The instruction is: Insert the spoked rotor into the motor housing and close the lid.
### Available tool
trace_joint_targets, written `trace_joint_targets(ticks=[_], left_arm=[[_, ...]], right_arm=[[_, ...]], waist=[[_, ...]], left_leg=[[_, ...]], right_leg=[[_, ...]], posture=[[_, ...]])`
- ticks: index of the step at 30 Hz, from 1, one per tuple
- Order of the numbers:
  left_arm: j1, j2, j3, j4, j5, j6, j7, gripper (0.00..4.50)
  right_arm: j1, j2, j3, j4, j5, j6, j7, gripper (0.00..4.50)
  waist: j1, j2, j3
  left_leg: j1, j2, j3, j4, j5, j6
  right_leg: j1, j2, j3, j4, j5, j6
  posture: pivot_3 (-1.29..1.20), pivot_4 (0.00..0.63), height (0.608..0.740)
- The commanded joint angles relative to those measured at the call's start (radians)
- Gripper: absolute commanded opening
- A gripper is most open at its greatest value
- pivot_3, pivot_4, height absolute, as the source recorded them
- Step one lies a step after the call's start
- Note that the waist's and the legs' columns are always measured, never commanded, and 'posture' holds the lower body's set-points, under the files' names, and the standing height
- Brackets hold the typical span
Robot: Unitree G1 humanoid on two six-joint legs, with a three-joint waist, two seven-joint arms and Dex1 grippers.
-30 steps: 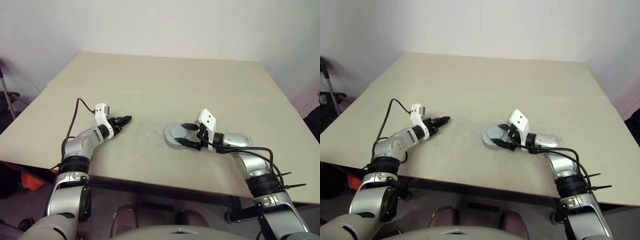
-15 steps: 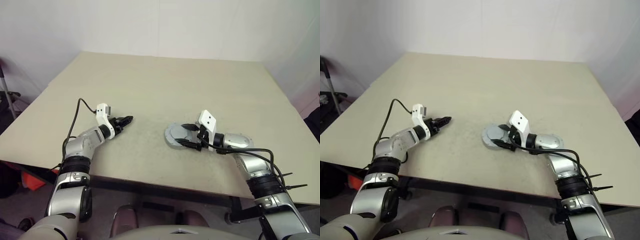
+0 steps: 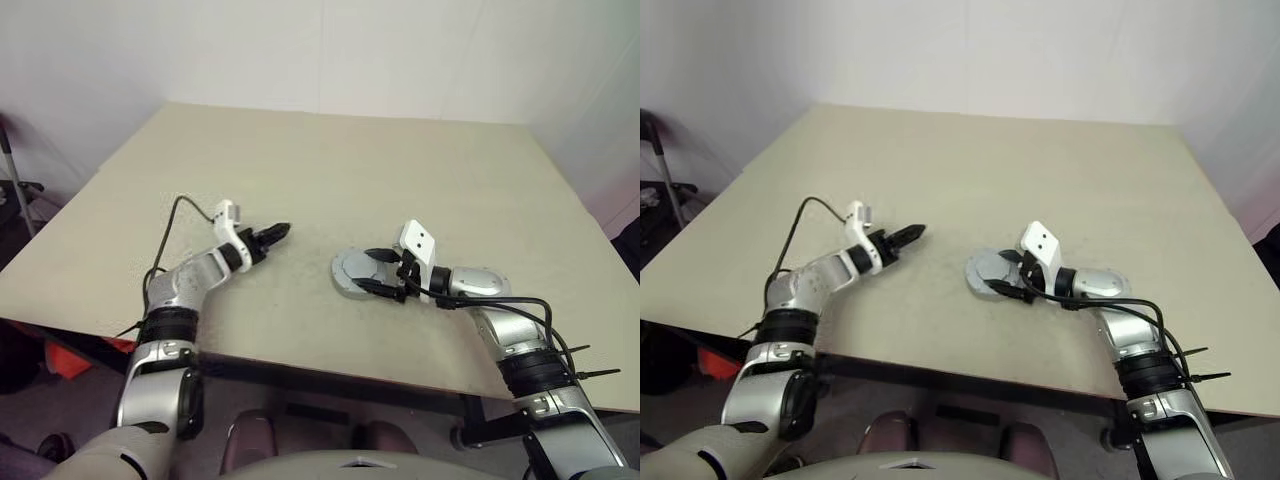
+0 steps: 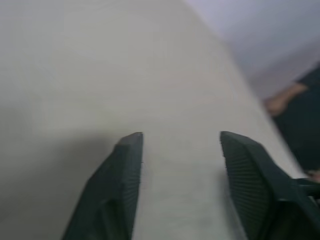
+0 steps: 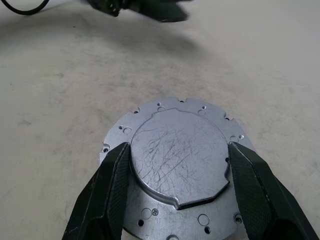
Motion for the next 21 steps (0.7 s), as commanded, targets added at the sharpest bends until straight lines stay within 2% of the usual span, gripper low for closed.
trace_joint_targets(ticks=[1,4,15,21], left_arm=[[-0.035,-0.012,-0.035,-0.034,-0.030,0.068,-0.018,1.02],[-0.055,-0.025,-0.066,-0.014,-0.033,0.110,-0.039,0.04],[-0.115,-0.051,-0.145,0.043,-0.021,0.214,-0.097,0.04],[-0.091,-0.034,-0.258,0.067,0.069,0.233,-0.086,0.04]], right_arm=[[0.015,-0.011,0.032,0.034,-0.034,0.012,0.009,2.96],[0.015,-0.011,0.034,0.034,-0.034,0.008,0.006,2.96],[0.025,-0.013,0.027,0.023,-0.034,0.001,-0.011,2.96],[0.020,-0.007,0.023,0.025,-0.035,-0.004,-0.029,2.96]], waist=[[-0.001,0.000,0.000],[-0.001,0.000,0.000],[-0.001,0.000,0.000],[-0.001,0.000,0.000]], left_leg=[[0.000,0.000,0.000,0.000,0.000,0.000],[0.000,0.000,0.000,-0.001,0.000,0.000],[0.001,-0.001,0.000,-0.001,0.000,0.000],[0.001,-0.001,0.000,-0.001,0.000,0.000]], right_leg=[[0.000,0.000,0.000,0.000,0.000,0.000],[0.000,0.001,0.000,0.000,-0.001,0.000],[0.001,0.001,0.000,0.000,-0.001,0.000],[0.001,0.001,0.000,0.000,-0.001,0.000]], posture=[[0.00,0.000,0.740],[0.00,0.000,0.740],[0.00,0.000,0.740],[0.00,0.000,0.740]])
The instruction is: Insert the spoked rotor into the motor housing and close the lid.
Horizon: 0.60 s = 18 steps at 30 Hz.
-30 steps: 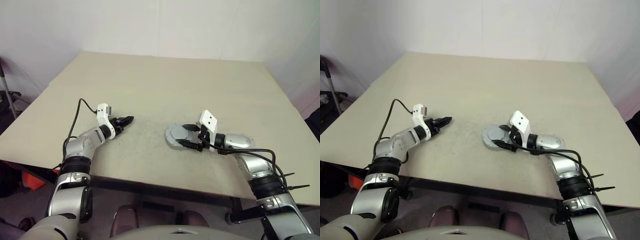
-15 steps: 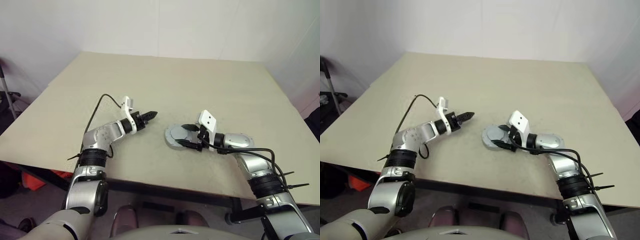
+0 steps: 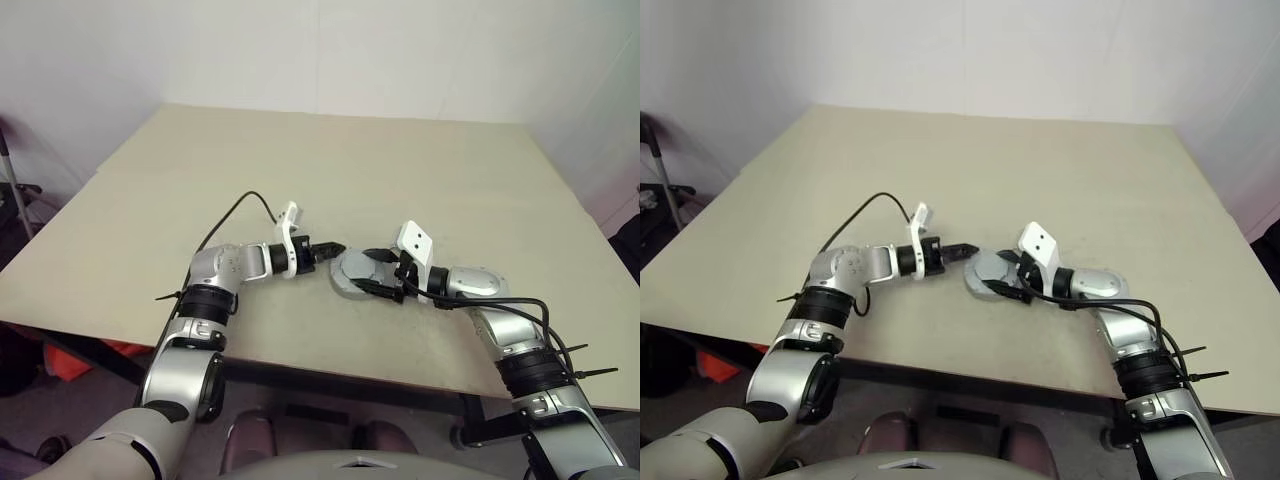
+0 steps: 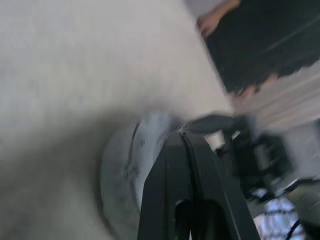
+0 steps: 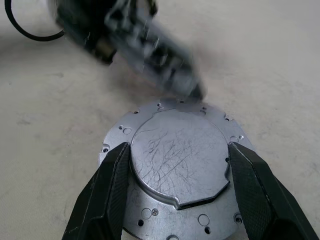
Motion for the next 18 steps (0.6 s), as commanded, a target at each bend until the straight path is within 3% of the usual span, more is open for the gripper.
trace_joint_targets(ticks=[1,10,14,18], left_arm=[[0.002,0.009,-0.046,-0.001,0.038,0.012,-0.003,0.04],[0.026,0.004,-0.050,-0.027,0.046,0.016,-0.002,0.04],[0.024,0.001,-0.052,-0.029,0.047,0.017,-0.005,0.00],[0.017,-0.001,-0.052,-0.014,0.055,0.006,-0.007,0.00]], right_arm=[[0.016,-0.008,0.016,0.024,-0.036,0.014,-0.013,2.96],[-0.016,0.000,0.002,0.056,-0.020,0.048,-0.025,2.96],[-0.015,-0.009,-0.011,0.021,-0.018,0.052,-0.034,4.37],[0.015,-0.032,-0.022,-0.069,-0.003,0.046,-0.025,4.44]], waist=[[0.000,0.000,0.000],[-0.001,0.000,0.000],[0.001,0.000,0.000],[0.004,0.000,0.000]], left_leg=[[0.000,0.000,0.000,0.000,0.000,0.000],[0.002,0.000,0.000,-0.001,0.000,0.000],[0.002,0.000,0.000,-0.001,0.000,0.000],[0.001,0.001,0.000,-0.002,-0.001,0.001]], right_leg=[[0.001,0.000,0.000,0.000,0.000,0.000],[0.005,-0.001,0.000,-0.001,-0.001,0.001],[0.005,-0.001,0.000,-0.001,-0.001,0.001],[0.003,-0.001,0.000,-0.003,-0.001,0.001]], posture=[[0.00,0.000,0.740],[0.00,0.000,0.740],[0.00,0.000,0.740],[0.00,0.000,0.740]])
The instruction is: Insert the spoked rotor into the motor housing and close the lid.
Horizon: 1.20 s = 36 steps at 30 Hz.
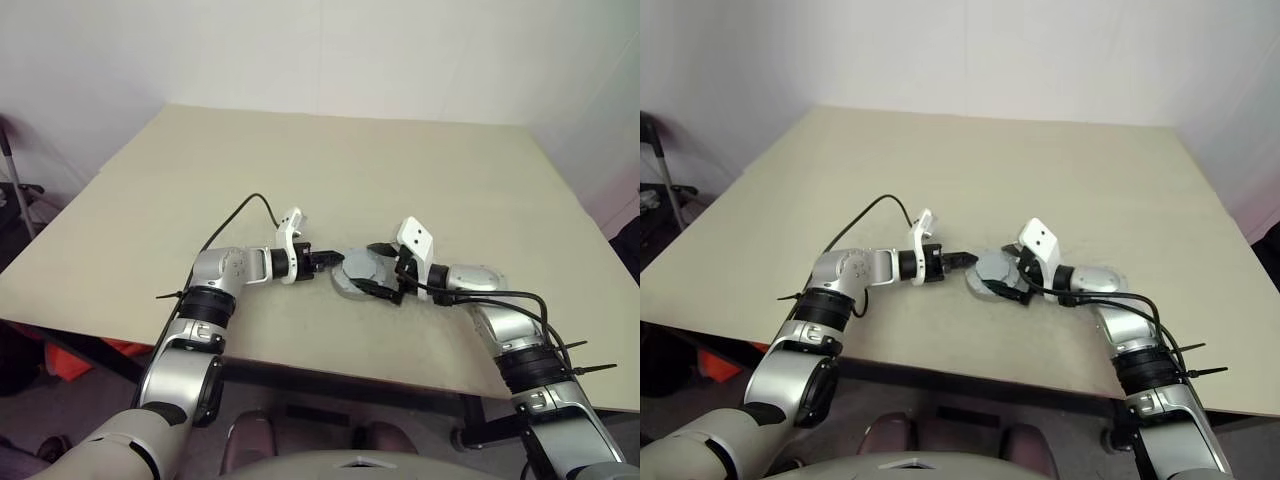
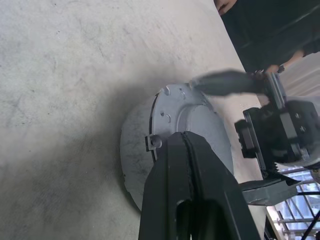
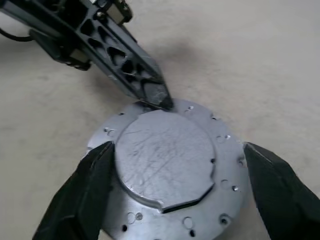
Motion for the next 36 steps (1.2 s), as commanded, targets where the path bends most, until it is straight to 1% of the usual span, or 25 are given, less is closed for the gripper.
trace_joint_targets(ticks=[1,6,9,14,16,18,23,25,28,32,36], left_arm=[[0.005,-0.008,-0.027,0.013,0.023,0.005,0.007,0.00],[-0.007,-0.012,-0.021,0.029,0.027,-0.005,0.008,0.00],[-0.016,-0.020,-0.014,0.040,0.023,-0.014,0.006,0.00],[-0.025,-0.028,-0.012,0.052,0.024,-0.025,0.005,0.00],[-0.030,-0.028,-0.009,0.060,0.026,-0.032,0.006,0.00],[-0.035,-0.026,-0.006,0.070,0.028,-0.041,0.006,0.00],[-0.045,-0.021,-0.001,0.088,0.029,-0.055,0.004,0.00],[-0.048,-0.020,0.001,0.094,0.030,-0.061,0.005,0.00],[-0.054,-0.018,0.008,0.103,0.030,-0.072,0.011,0.00],[-0.055,-0.014,0.011,0.111,0.031,-0.079,0.014,0.00],[-0.058,-0.013,0.019,0.117,0.036,-0.087,0.019,0.00]], right_arm=[[0.030,-0.032,-0.024,-0.099,0.024,0.027,0.015,4.44],[0.051,-0.043,-0.092,-0.260,0.131,0.125,0.015,4.44],[0.051,-0.049,-0.157,-0.339,0.225,0.224,0.001,4.44],[0.031,-0.061,-0.284,-0.292,0.338,0.520,-0.136,4.44],[0.034,-0.081,-0.326,-0.263,0.374,0.693,-0.198,4.44],[0.057,-0.111,-0.359,-0.268,0.428,0.826,-0.203,4.44],[0.112,-0.148,-0.429,-0.313,0.559,1.039,-0.192,4.44],[0.128,-0.138,-0.448,-0.320,0.596,1.104,-0.208,4.44],[0.134,-0.086,-0.467,-0.336,0.631,1.164,-0.260,4.44],[0.118,0.028,-0.493,-0.332,0.654,1.216,-0.354,4.44],[0.095,0.109,-0.519,-0.311,0.646,1.235,-0.435,4.44]], waist=[[0.001,0.000,0.000],[0.000,0.001,0.001],[0.003,0.001,0.001],[0.006,0.001,0.001],[0.007,0.001,0.001],[0.010,0.002,0.001],[0.014,0.005,0.002],[0.017,0.007,0.001],[0.022,0.007,0.001],[0.025,0.008,0.000],[0.023,0.008,0.000]], left_leg=[[0.000,0.000,0.000,0.000,0.000,0.000],[-0.002,0.000,0.000,-0.001,-0.002,0.003],[-0.001,0.000,0.000,-0.003,-0.001,0.002],[-0.001,-0.001,0.000,-0.003,-0.001,0.003],[-0.001,-0.001,0.000,-0.003,-0.001,0.002],[-0.001,-0.001,0.000,-0.004,0.000,-0.001],[0.000,-0.001,0.001,-0.008,0.001,-0.003],[0.000,-0.001,0.001,-0.010,0.002,-0.004],[0.000,-0.001,0.001,-0.011,0.004,-0.006],[0.000,-0.001,0.001,-0.012,0.004,-0.007],[0.001,-0.001,0.001,-0.012,0.004,-0.007]], right_leg=[[0.000,0.000,0.000,-0.001,0.000,0.000],[0.000,0.000,0.000,-0.005,0.000,0.000],[0.000,0.000,0.000,-0.005,0.000,0.000],[0.002,-0.001,0.000,-0.009,0.000,0.000],[0.002,-0.001,0.000,-0.010,0.000,0.000],[0.002,-0.001,0.000,-0.010,0.000,0.000],[0.002,0.000,-0.001,-0.011,0.000,0.000],[0.002,0.000,-0.001,-0.011,0.000,0.000],[0.002,0.000,-0.001,-0.011,0.000,0.000],[0.002,0.000,-0.001,-0.011,0.000,0.000],[0.002,0.000,-0.001,-0.010,0.000,0.000]], posture=[[0.00,0.000,0.740],[0.00,0.000,0.740],[0.00,0.000,0.740],[0.00,0.000,0.740],[0.00,0.000,0.740],[0.00,0.000,0.740],[0.00,0.000,0.740],[0.00,0.000,0.740],[0.00,0.000,0.740],[0.00,0.000,0.740],[0.00,0.000,0.740]])
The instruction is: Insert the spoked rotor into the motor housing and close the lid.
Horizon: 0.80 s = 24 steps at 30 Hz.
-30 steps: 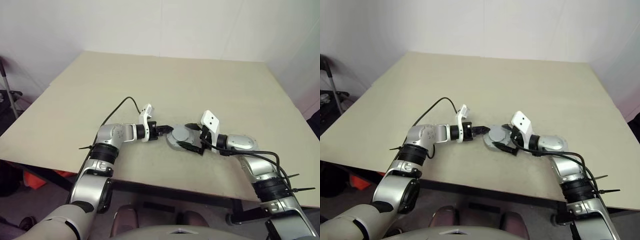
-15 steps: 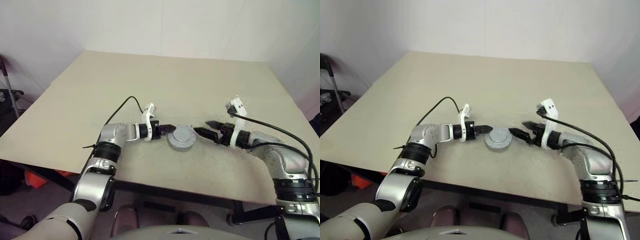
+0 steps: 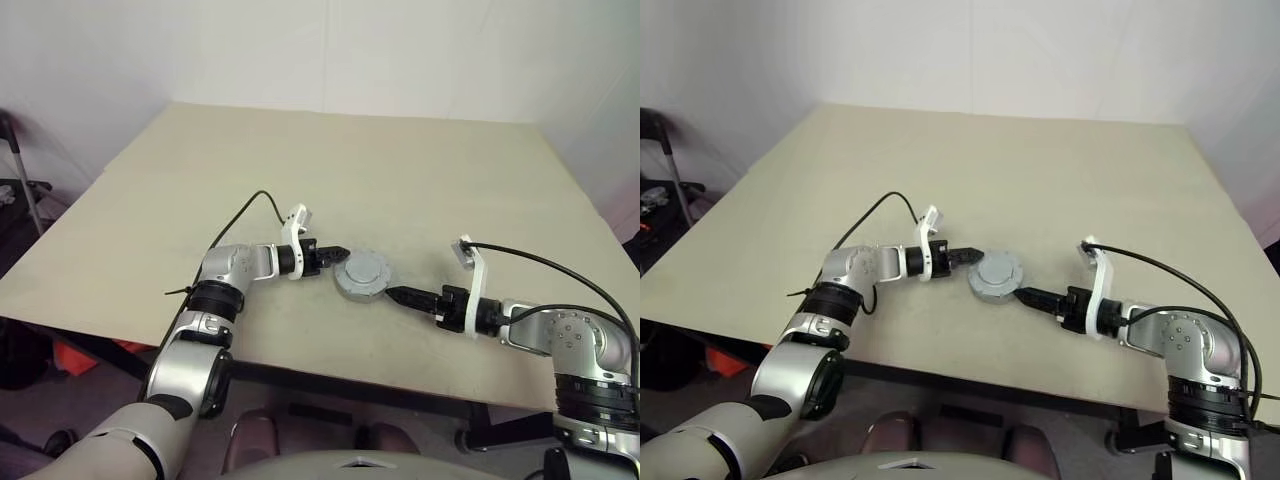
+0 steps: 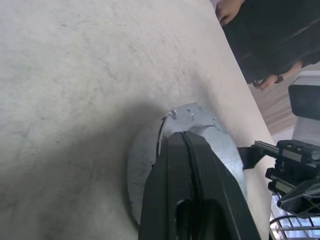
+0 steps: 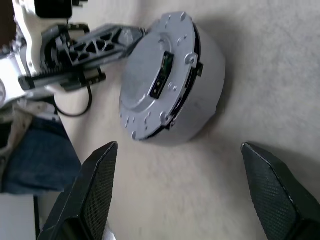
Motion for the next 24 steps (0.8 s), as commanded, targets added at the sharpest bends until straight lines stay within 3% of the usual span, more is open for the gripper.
trace_joint_targets(ticks=[1,14,17,22,24], left_arm=[[-0.014,0.010,0.008,0.021,0.025,-0.010,0.021,0.00],[-0.027,0.007,0.030,0.037,0.035,-0.029,0.028,0.00],[-0.029,0.006,0.033,0.040,0.038,-0.032,0.030,0.00],[-0.031,0.012,0.040,0.043,0.040,-0.036,0.028,0.00],[-0.030,0.011,0.050,0.039,0.038,-0.041,0.030,0.00]], right_arm=[[-0.039,0.068,-0.024,0.009,0.010,0.020,-0.080,4.44],[-0.112,0.219,-0.056,0.089,-0.018,0.020,-0.223,4.44],[-0.129,0.254,-0.067,0.094,-0.010,0.019,-0.247,3.80],[-0.140,0.251,-0.068,0.099,-0.006,0.019,-0.257,2.19],[-0.145,0.237,-0.064,0.111,-0.013,0.003,-0.254,1.90]], waist=[[-0.002,0.000,0.000],[-0.010,0.000,-0.001],[-0.018,0.000,-0.001],[-0.029,0.001,-0.001],[-0.025,0.001,-0.001]], left_leg=[[0.000,0.000,0.000,0.000,0.000,0.000],[0.005,0.000,0.000,-0.002,0.003,-0.005],[0.005,0.000,0.000,-0.003,0.003,-0.006],[0.000,-0.001,0.000,-0.004,0.003,-0.006],[0.001,0.000,-0.001,-0.005,0.003,-0.006]], right_leg=[[0.000,0.000,0.000,0.000,0.000,0.000],[0.003,0.001,0.000,0.001,0.000,0.001],[0.003,0.001,0.000,0.001,0.000,0.001],[-0.003,0.002,0.000,0.000,0.001,0.000],[-0.003,0.004,-0.001,0.000,0.001,-0.001]], posture=[[0.00,0.000,0.740],[0.00,0.000,0.740],[0.00,0.000,0.740],[0.00,0.000,0.740],[0.00,0.000,0.740]])
